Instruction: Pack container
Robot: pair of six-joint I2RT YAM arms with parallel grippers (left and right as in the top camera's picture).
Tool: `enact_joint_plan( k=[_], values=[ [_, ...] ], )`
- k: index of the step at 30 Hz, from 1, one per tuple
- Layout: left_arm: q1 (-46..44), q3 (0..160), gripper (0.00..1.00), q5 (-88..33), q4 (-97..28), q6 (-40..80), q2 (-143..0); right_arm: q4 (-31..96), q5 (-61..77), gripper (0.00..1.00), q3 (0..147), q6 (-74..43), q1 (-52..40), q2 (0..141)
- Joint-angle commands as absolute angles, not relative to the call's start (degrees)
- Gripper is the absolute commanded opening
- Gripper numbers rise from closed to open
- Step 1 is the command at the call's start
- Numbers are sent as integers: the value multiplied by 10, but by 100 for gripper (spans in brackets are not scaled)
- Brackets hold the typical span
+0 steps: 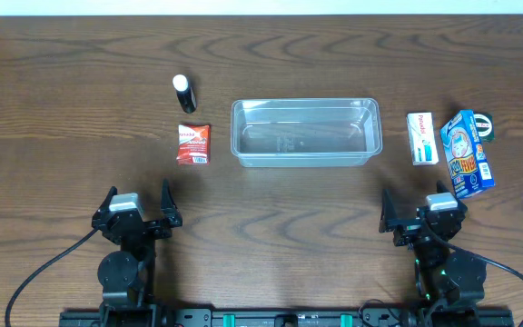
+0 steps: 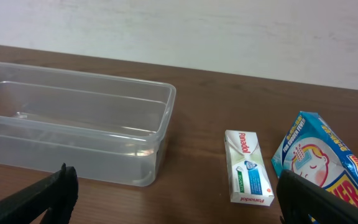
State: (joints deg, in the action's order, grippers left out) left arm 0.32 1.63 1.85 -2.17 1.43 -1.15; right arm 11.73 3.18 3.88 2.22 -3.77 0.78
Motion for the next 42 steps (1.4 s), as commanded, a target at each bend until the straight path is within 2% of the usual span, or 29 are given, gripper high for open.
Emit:
enact_joint_plan(
  k=[1,36,42],
  values=[
    [6,2,98,21,-40,9,-13,117,28,99,36,31,-34,4],
    [6,2,98,21,-40,9,-13,117,28,99,36,31,-34,4],
    [6,2,98,21,-40,9,-13,86,52,99,36,30,-34,4]
  ],
)
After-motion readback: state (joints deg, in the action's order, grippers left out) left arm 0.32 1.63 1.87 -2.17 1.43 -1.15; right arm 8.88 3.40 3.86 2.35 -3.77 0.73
